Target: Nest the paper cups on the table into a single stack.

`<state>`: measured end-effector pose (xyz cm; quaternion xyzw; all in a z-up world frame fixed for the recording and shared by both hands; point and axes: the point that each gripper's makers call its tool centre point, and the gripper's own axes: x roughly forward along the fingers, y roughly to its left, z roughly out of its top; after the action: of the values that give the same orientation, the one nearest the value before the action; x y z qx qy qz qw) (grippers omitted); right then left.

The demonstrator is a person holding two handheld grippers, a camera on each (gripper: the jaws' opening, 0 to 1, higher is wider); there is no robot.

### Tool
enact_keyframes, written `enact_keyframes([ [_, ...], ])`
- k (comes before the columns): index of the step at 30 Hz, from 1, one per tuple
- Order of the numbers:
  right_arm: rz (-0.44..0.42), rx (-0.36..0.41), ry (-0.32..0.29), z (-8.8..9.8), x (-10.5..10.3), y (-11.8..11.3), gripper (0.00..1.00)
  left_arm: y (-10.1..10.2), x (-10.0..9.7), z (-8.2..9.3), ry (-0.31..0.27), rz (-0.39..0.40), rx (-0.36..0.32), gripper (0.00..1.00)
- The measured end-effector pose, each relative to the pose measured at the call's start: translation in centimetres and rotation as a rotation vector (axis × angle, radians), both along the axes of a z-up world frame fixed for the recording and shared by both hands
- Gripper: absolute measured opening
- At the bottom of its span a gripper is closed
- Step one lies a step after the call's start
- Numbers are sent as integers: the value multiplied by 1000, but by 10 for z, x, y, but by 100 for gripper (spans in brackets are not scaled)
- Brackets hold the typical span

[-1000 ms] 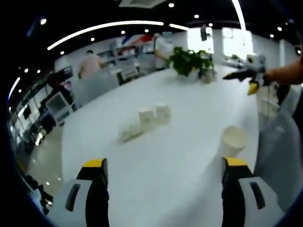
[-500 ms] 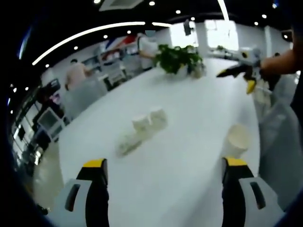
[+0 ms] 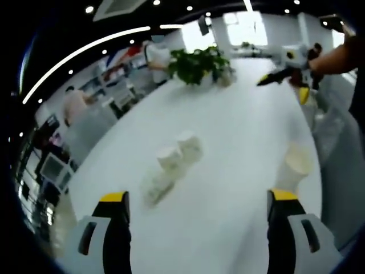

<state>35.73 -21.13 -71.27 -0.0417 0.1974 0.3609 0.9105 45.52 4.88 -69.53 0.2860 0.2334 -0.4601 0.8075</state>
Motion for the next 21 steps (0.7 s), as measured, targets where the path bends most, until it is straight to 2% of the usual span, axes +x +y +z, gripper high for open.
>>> enact_keyframes([
  [6, -6, -3, 5, -5, -1, -3, 100, -11, 16, -6, 6, -76, 61, 98],
  [11, -10, -13, 14, -10, -3, -5, 100, -17, 29, -9, 10, -106, 89, 98],
  [16, -5, -16, 18, -15, -5, -6, 100, -22, 43, -18, 2, -165, 157, 98],
  [21, -11, -16, 24, -18, -4, -8, 100, -27, 61, -22, -2, -193, 178, 98],
])
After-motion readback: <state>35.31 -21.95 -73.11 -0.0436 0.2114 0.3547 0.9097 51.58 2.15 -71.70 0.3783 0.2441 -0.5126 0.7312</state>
